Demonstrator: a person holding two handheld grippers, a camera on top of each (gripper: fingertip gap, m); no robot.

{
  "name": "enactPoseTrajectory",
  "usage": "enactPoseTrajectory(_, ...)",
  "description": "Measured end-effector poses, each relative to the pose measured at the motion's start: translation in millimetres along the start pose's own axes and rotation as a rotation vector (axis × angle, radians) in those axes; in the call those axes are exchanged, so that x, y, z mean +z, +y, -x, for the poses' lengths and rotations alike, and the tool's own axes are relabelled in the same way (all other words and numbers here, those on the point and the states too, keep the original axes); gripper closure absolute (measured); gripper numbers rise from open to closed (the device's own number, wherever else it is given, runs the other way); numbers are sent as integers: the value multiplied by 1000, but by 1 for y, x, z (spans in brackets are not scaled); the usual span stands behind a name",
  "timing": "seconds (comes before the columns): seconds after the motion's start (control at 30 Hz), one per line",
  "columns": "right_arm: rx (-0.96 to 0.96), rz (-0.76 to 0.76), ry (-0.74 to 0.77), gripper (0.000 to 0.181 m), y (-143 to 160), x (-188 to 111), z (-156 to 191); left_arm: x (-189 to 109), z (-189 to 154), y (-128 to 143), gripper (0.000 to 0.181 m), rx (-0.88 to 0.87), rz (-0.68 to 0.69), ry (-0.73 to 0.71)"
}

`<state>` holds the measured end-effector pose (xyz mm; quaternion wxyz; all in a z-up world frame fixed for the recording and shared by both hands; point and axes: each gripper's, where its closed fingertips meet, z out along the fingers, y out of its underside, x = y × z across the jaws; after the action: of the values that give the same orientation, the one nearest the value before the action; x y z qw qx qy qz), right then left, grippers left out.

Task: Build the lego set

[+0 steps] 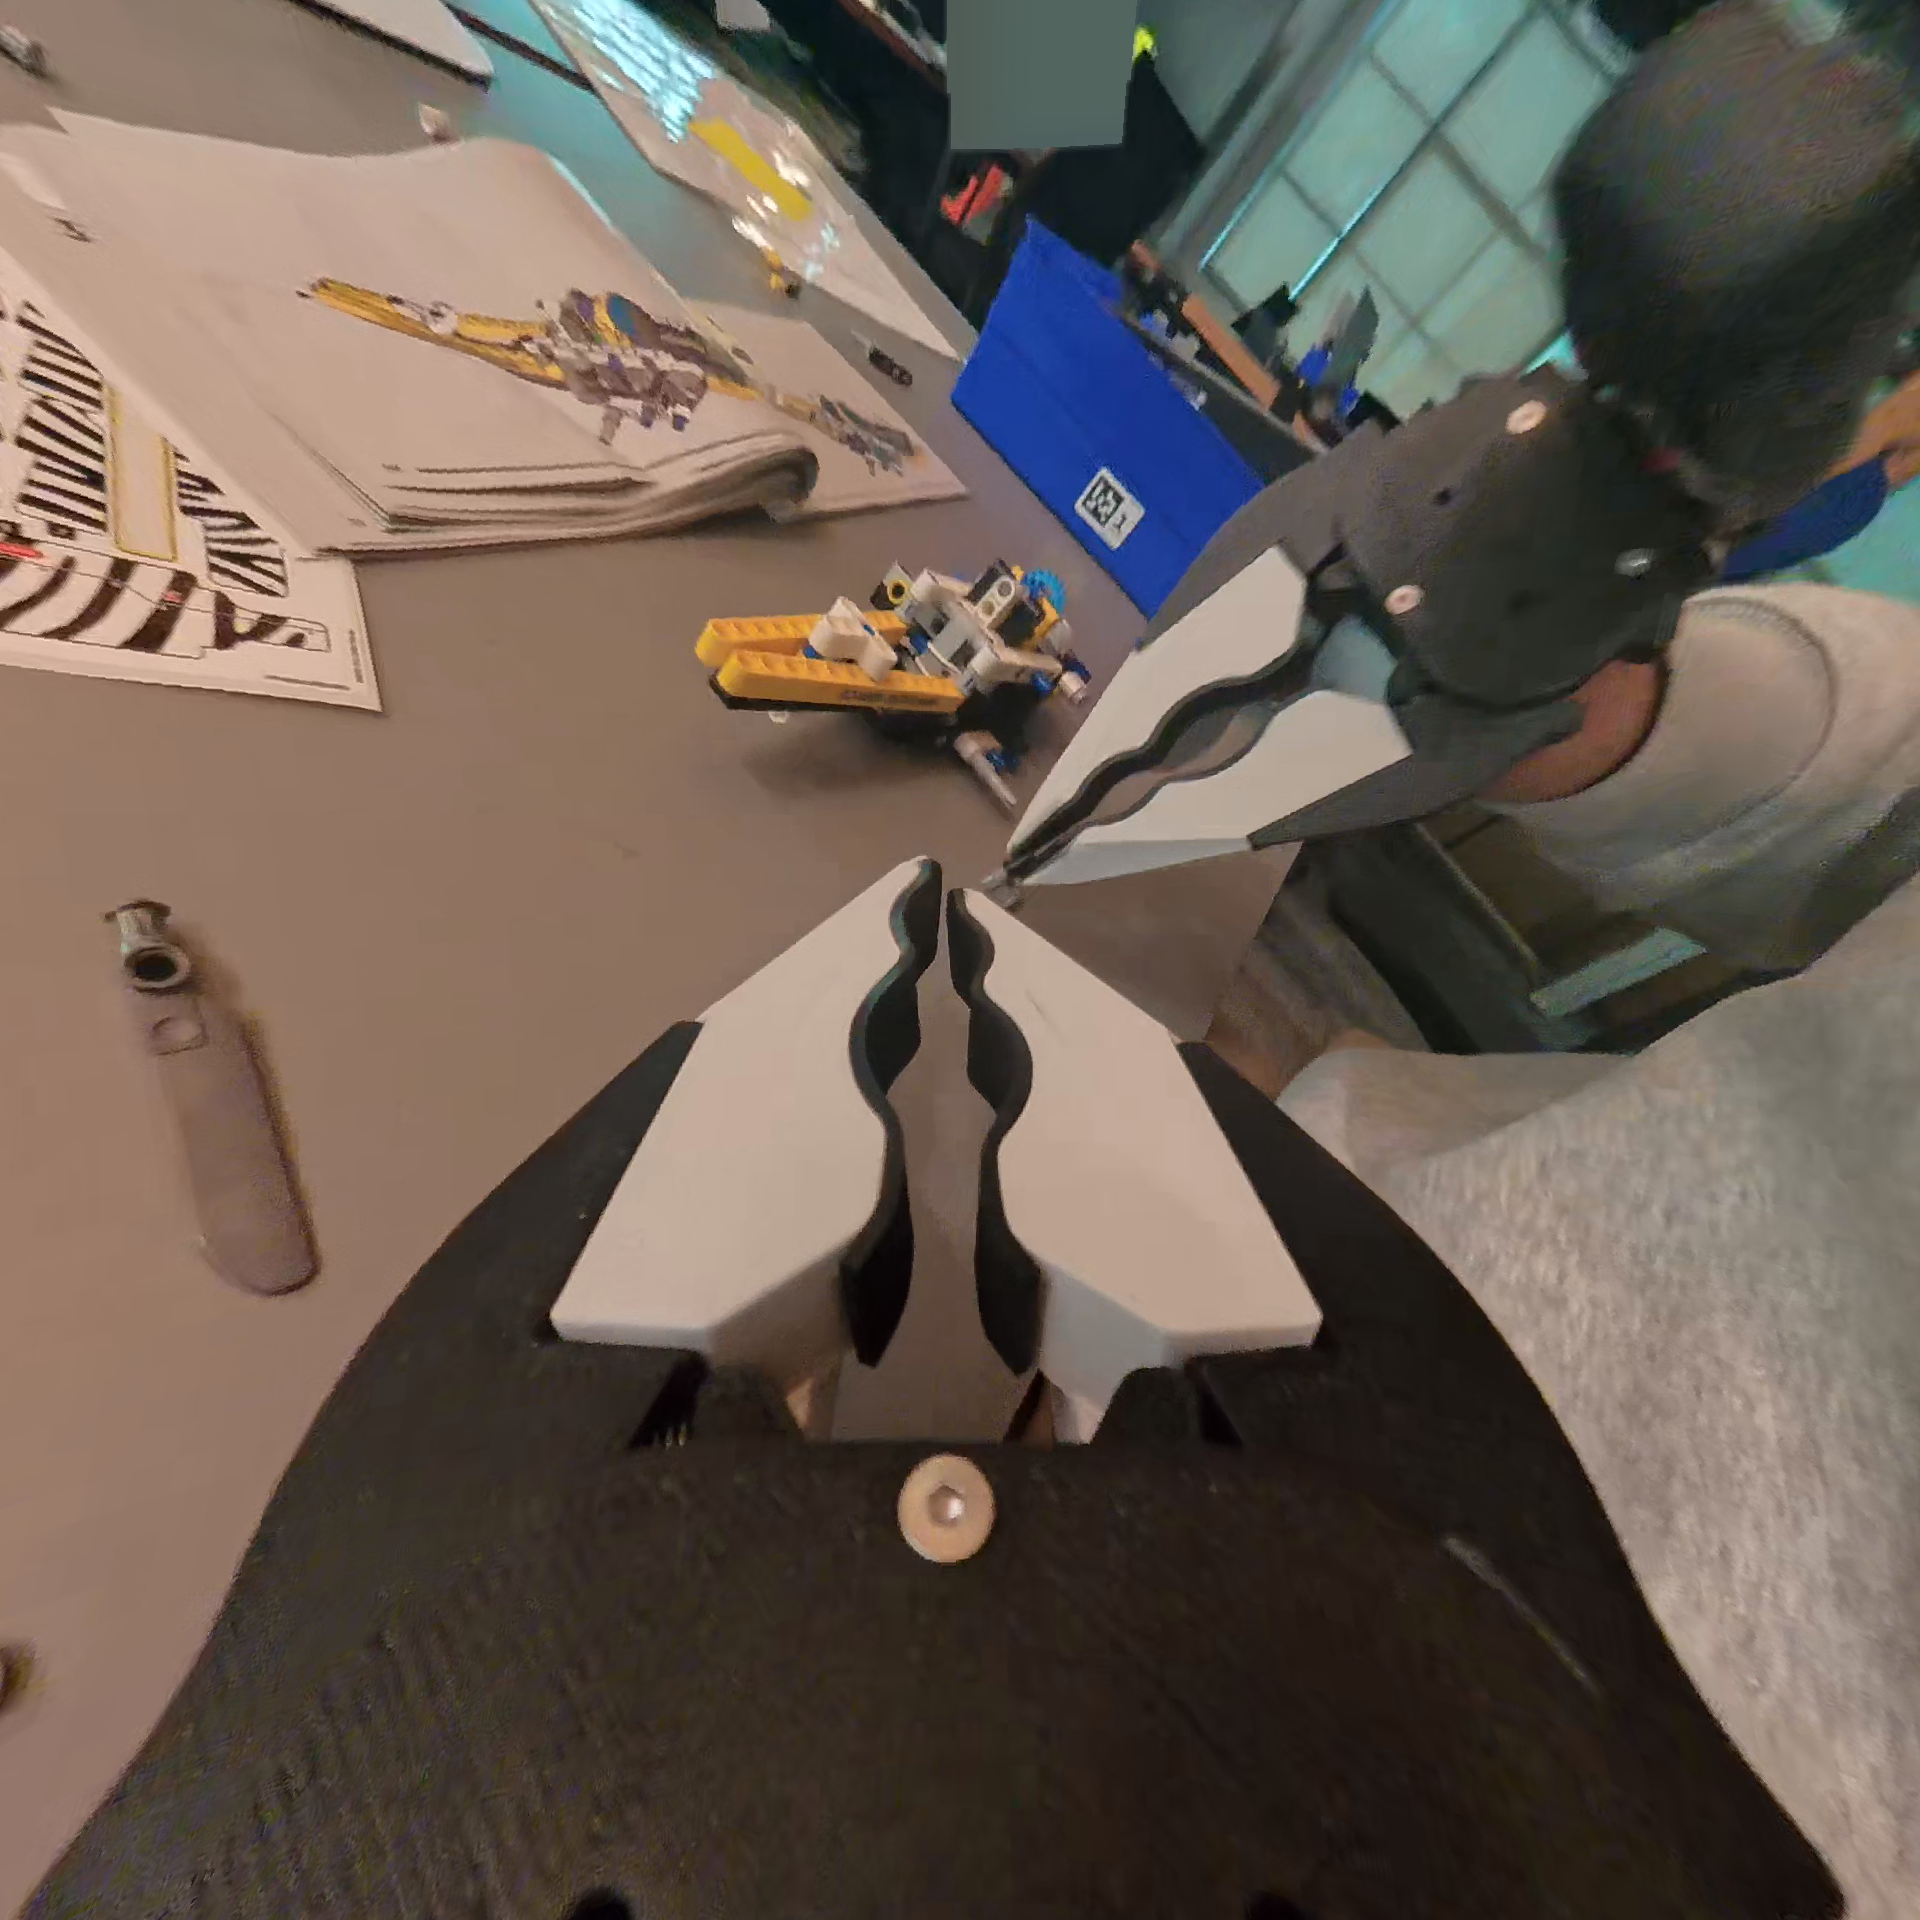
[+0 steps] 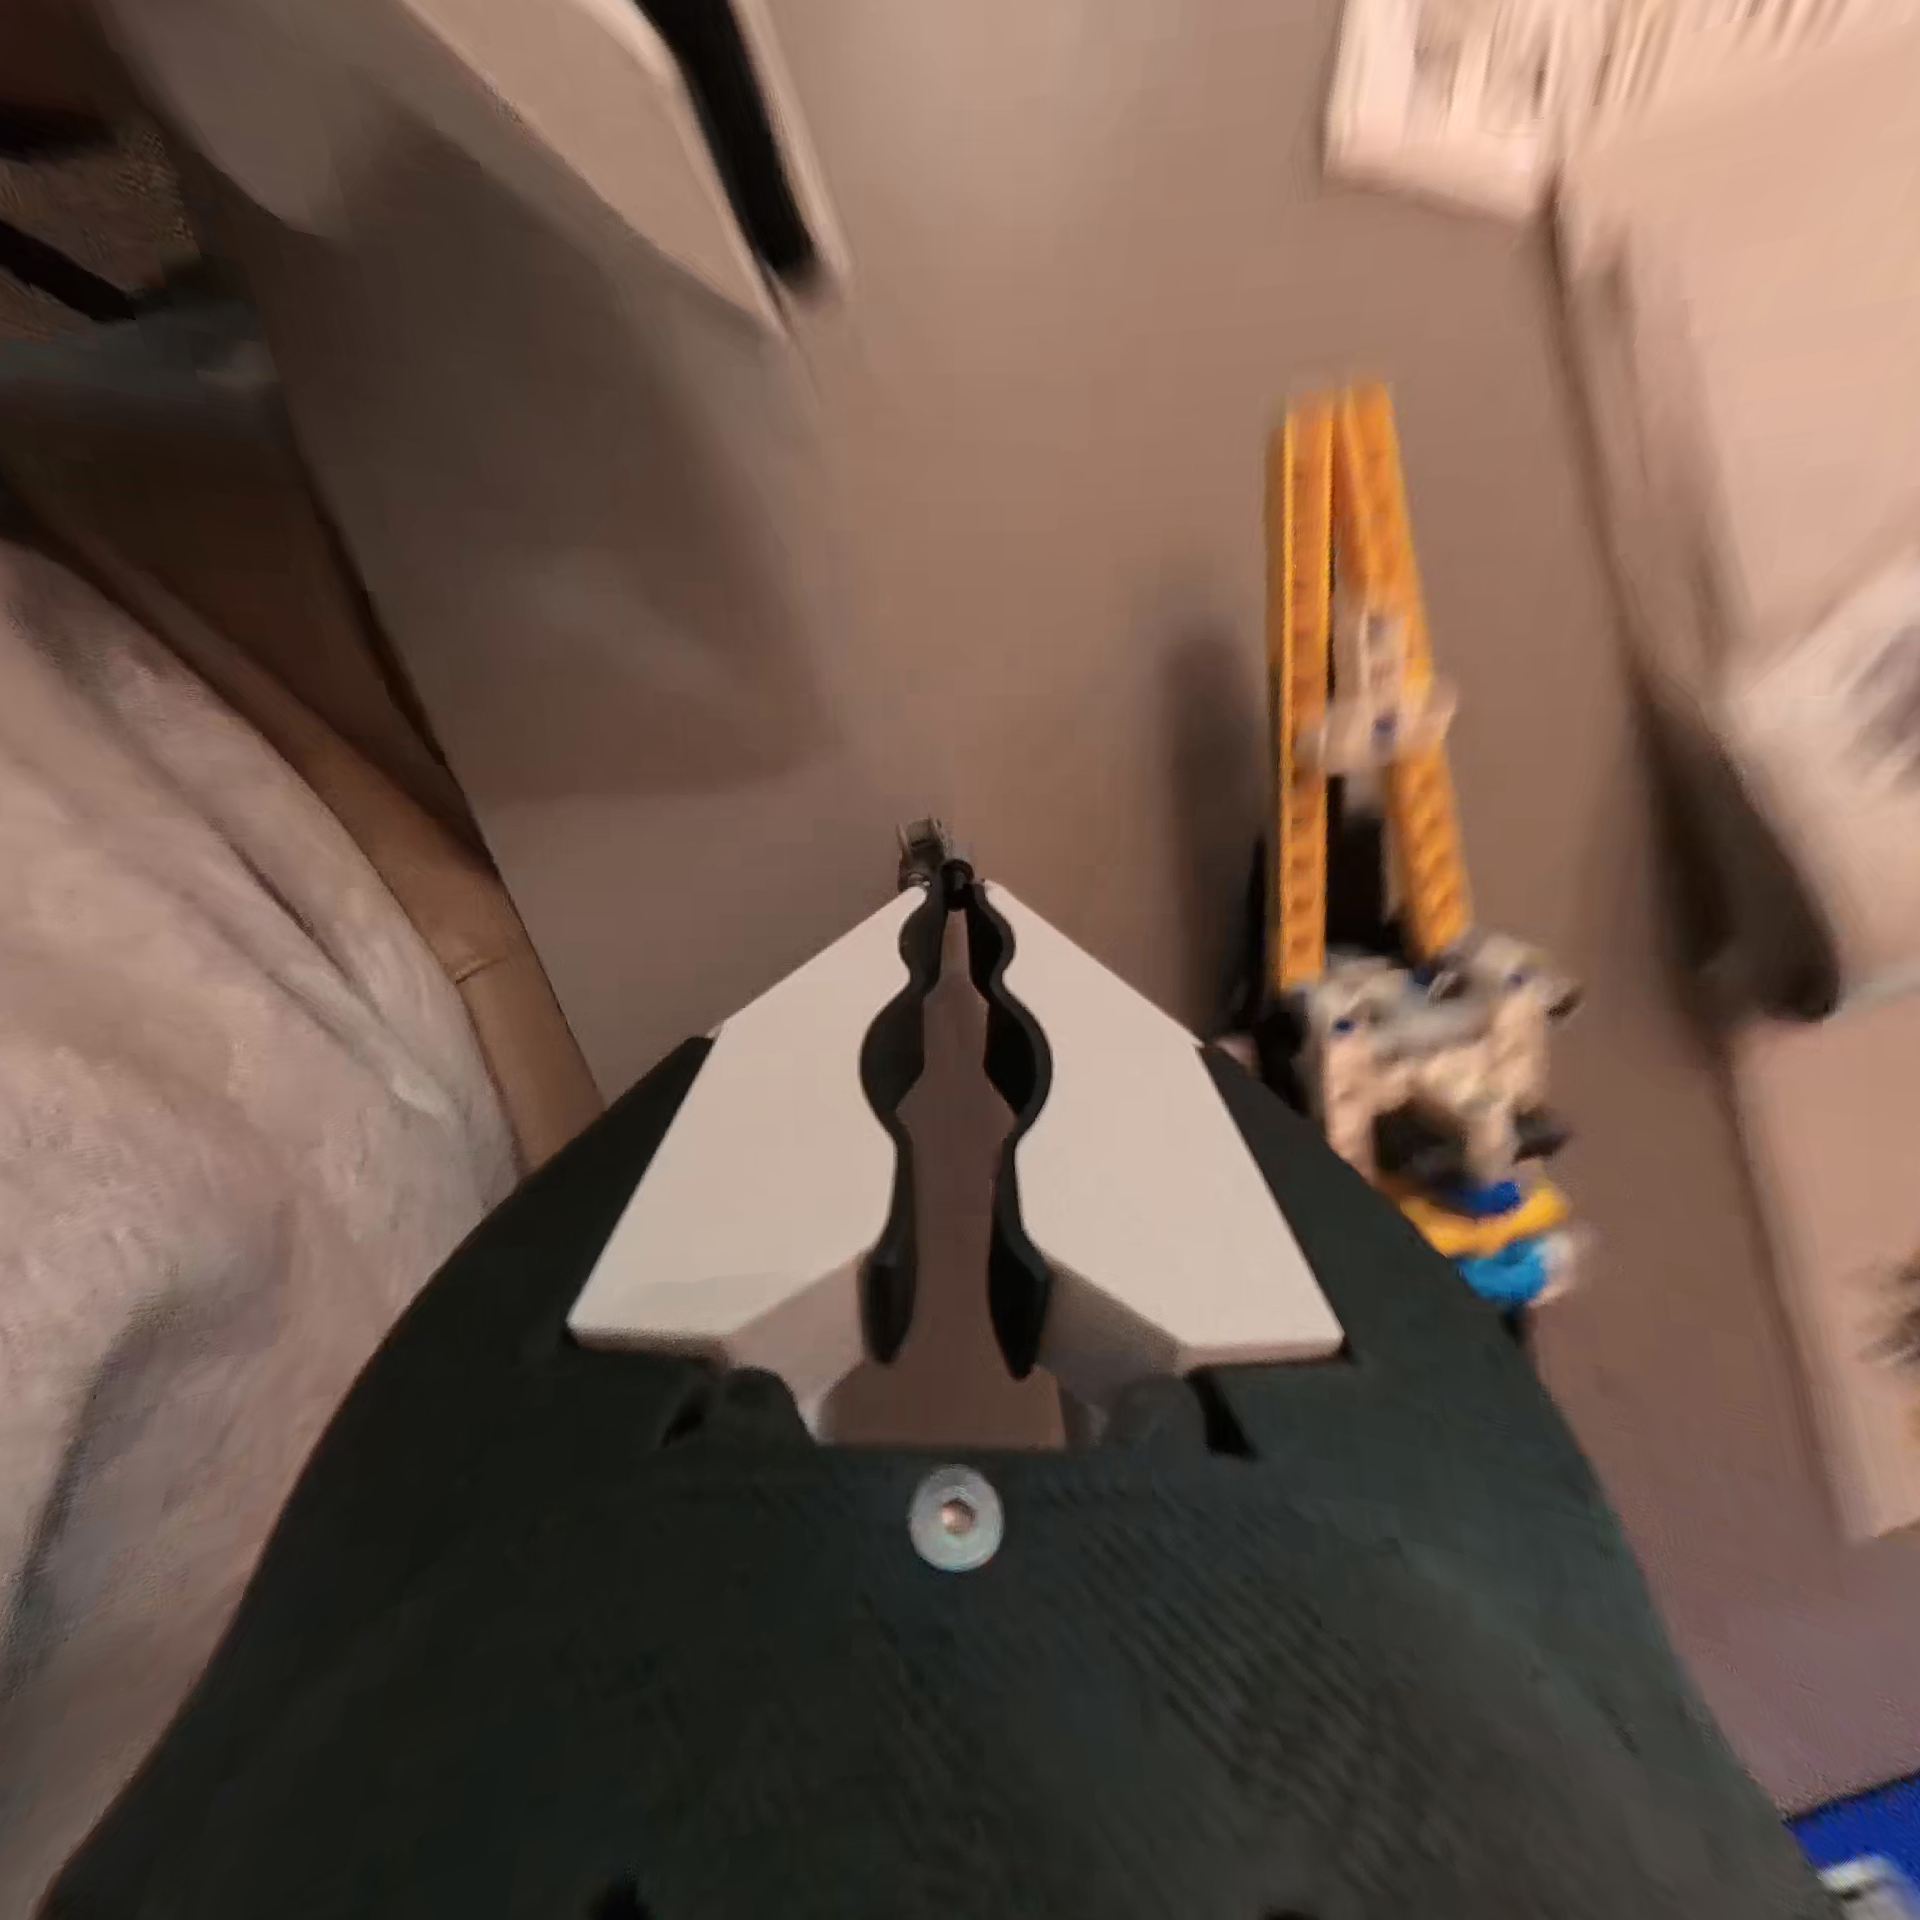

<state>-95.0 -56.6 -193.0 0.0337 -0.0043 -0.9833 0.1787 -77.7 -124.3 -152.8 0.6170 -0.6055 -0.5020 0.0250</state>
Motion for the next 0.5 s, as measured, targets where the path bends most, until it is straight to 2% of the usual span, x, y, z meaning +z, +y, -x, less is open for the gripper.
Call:
enactPoseTrajectory(0.03, 54, 37, -16, 178, 8, 3, -1, -1, 1, -1, 181, 0, -7, -5)
enactPoseTrajectory(0.17, 168, 167, -19, 178, 35, 7, -9, 1, -2, 2, 181, 19, 8, 2)
enactPoseTrajectory(0.5, 174, 145, -7, 175, 30, 9, -10, 3, 1, 1, 181, 14, -2, -11)
